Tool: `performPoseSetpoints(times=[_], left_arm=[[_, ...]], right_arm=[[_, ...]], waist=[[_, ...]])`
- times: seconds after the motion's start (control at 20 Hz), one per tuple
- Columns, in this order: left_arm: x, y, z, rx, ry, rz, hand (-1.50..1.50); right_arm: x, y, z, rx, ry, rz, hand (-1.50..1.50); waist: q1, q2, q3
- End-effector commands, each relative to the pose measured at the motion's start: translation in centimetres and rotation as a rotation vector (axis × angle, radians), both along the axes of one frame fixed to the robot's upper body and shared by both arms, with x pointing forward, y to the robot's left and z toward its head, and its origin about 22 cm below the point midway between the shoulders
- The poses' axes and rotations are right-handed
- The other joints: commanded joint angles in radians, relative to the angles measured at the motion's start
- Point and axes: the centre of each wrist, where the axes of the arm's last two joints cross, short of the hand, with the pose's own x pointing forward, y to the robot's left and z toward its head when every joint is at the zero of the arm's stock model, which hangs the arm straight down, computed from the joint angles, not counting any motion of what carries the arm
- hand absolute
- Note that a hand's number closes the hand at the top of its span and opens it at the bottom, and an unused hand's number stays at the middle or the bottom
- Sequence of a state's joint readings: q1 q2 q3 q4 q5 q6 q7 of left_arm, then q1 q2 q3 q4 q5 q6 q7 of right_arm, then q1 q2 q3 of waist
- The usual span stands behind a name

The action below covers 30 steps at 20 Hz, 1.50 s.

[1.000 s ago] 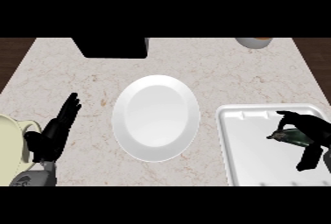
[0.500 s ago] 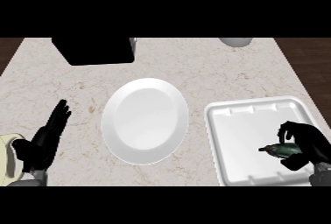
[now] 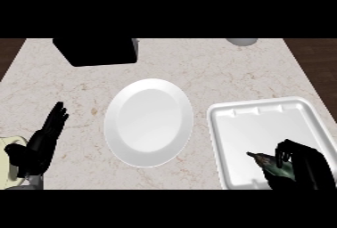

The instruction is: Pick the eggplant from the tray and place it in the plate

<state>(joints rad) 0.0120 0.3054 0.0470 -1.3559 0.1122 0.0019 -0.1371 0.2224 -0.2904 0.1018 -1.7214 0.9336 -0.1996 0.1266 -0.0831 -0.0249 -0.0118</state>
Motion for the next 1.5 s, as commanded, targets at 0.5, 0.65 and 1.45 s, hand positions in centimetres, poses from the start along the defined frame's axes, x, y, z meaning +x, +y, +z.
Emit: performPoseSetpoints(times=[0.5,0.65,1.45], left_arm=[[2.1,-2.4,0.5,-0.014,-0.020,-0.066,0.00],[-0.3,-2.5,-0.1,0.002,-0.025,-0.090,0.00],[1.2,-2.6,-0.3,-0.005,-0.027,-0.107,0.00]], right_arm=[[-6.4,12.2,12.7,0.072,-0.311,-0.048,1.50],[-5.6,13.9,13.7,0.062,-0.298,-0.033,1.50],[8.0,24.8,11.7,0.118,-0.183,0.087,1.50]], waist=[[0.081,0.024,0.010],[0.089,0.023,0.011],[0.109,0.027,0.012]])
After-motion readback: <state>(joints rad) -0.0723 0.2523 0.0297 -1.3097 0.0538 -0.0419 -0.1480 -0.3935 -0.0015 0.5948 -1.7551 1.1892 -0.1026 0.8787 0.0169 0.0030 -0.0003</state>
